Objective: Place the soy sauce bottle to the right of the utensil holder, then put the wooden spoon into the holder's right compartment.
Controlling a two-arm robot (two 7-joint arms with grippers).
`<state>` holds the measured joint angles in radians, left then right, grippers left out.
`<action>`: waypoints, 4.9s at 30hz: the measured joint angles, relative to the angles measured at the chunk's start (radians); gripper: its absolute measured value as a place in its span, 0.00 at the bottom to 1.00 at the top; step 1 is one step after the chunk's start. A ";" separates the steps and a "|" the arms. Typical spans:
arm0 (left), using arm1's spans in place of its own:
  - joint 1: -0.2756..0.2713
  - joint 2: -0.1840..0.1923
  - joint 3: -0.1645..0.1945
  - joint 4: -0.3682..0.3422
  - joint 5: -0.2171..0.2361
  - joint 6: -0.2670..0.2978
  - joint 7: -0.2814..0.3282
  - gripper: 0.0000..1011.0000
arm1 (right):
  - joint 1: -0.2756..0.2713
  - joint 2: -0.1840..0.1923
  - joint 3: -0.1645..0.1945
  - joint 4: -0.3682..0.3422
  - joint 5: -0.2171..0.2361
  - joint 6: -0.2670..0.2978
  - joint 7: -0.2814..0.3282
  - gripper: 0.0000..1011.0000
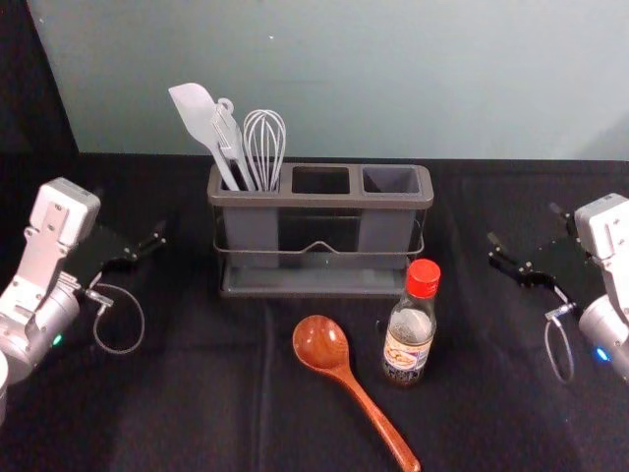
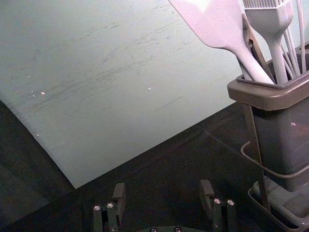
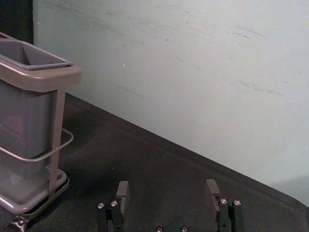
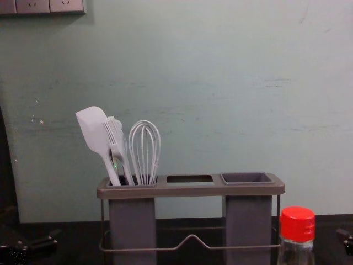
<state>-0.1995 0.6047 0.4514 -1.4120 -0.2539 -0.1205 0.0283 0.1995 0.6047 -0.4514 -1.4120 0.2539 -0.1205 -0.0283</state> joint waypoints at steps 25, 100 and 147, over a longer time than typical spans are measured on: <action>0.000 0.000 0.000 0.000 0.000 0.000 0.000 0.99 | -0.050 0.014 0.053 -0.056 0.044 -0.030 0.042 0.99; 0.000 0.000 0.000 0.000 0.000 0.000 0.000 0.99 | -0.158 0.077 0.099 -0.254 0.319 -0.011 0.684 0.99; 0.000 0.000 0.000 0.000 0.000 0.000 0.000 0.99 | -0.097 0.019 0.075 -0.231 0.267 0.028 0.635 0.67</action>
<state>-0.1995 0.6047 0.4514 -1.4120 -0.2539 -0.1205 0.0283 0.1029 0.6240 -0.3764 -1.6428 0.5207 -0.0927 0.6064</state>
